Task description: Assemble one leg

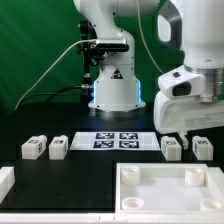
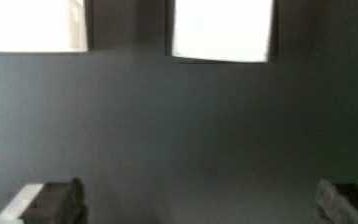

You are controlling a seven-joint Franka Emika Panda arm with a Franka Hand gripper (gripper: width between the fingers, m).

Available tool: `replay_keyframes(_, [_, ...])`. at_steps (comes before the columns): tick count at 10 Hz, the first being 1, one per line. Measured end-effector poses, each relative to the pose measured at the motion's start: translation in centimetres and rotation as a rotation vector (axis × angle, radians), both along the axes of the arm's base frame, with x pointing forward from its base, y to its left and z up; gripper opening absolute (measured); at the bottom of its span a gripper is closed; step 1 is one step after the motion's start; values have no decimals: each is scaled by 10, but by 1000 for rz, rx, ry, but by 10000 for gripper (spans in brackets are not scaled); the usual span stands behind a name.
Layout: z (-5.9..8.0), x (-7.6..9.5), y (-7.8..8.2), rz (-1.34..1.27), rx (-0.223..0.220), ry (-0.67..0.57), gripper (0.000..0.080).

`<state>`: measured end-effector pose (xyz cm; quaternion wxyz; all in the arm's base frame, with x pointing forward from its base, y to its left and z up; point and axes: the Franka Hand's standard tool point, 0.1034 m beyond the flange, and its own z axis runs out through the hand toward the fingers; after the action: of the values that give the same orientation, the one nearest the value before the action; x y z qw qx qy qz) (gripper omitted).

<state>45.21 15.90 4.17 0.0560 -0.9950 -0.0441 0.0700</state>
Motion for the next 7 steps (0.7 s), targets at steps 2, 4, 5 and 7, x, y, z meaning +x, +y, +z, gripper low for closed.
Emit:
replay_keyframes(2, [-4, -11, -14, 56, -10, 116, 649])
replay_keyframes(4, [-3, -4, -8, 69, -13, 252, 649])
replay_keyframes(5, [0, -25, -1, -8, -75, 433, 649])
replay_keyframes(7, [6, -36, 12, -7, -128, 676, 649])
